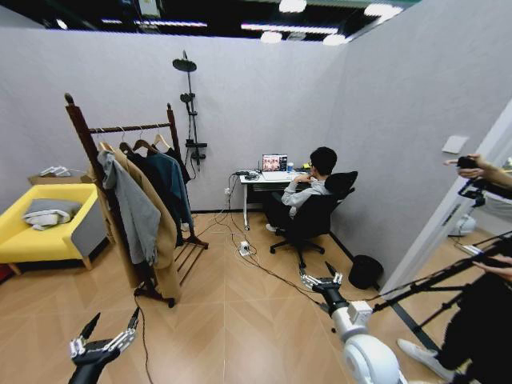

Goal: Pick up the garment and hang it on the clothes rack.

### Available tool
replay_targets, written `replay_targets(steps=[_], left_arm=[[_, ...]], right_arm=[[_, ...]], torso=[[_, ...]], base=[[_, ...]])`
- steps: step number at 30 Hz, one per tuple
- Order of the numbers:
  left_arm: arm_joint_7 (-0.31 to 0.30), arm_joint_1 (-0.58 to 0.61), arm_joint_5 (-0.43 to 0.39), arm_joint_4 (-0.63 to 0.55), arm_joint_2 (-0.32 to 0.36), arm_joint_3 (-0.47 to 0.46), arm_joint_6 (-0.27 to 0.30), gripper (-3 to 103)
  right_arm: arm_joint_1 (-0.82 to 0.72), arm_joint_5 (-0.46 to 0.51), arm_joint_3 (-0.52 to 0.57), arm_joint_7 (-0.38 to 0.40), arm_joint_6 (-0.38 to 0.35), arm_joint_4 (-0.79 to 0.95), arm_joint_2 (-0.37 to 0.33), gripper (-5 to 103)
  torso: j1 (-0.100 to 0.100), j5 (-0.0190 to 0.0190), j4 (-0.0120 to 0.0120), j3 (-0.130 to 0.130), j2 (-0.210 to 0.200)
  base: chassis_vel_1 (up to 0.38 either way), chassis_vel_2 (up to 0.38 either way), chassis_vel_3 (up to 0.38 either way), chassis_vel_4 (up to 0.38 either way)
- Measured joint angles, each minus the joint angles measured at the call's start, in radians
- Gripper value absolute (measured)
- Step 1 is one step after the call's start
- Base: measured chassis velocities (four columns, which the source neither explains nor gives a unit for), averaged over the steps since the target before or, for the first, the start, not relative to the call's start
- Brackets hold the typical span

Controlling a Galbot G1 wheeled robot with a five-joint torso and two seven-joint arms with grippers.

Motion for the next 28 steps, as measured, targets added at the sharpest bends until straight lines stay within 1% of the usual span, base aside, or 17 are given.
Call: replay_targets(steps=[1,2,3,12,21,24,28], left_arm=[[0.000,0.000,0.000,0.000,0.000,0.000,0.000,100],[0.000,0.000,0.000,0.000,0.000,0.000,0.000,100],[0.000,0.000,0.000,0.000,0.000,0.000,0.000,100],[0.000,0.000,0.000,0.000,0.000,0.000,0.000,100],[0.000,0.000,0.000,0.000,0.000,0.000,0.000,100],[0.000,0.000,0.000,0.000,0.000,0.000,0.000,100],[0.000,0.000,0.000,0.000,0.000,0.000,0.000,100]], right_arm=[[0.001,-0.001,-0.001,-0.002,0.004,-0.003,0.001,100],[0.001,-0.001,-0.001,-0.002,0.004,-0.003,0.001,100],[0.002,-0.006,-0.002,-0.006,0.008,-0.006,0.003,100],[-0.004,-0.019,-0.004,-0.008,0.017,-0.013,0.008,100],[-0.048,-0.018,0.034,-0.007,0.006,-0.018,0.035,100],[-0.081,-0.022,0.046,-0.008,0.038,-0.026,0.044,100],[-0.091,-0.021,0.056,-0.008,0.052,-0.027,0.046,100]], torso=[[0.000,0.0008,0.0001,0.000,0.000],[0.000,0.0008,0.0001,0.000,0.000],[-0.001,-0.0001,0.0005,0.000,0.000],[0.001,0.0003,0.0003,0.000,-0.001],[0.000,0.0001,0.0003,0.000,0.000],[0.000,0.0002,0.0003,0.000,0.000],[0.000,0.0001,0.0003,0.000,0.000]], base=[[0.151,-0.100,-0.140,0.124],[0.151,-0.100,-0.140,0.124],[0.077,-0.100,-0.044,0.105],[0.000,0.000,0.000,0.000],[0.000,0.000,0.000,0.000],[0.000,0.000,0.000,0.000],[0.000,0.000,0.000,0.000]])
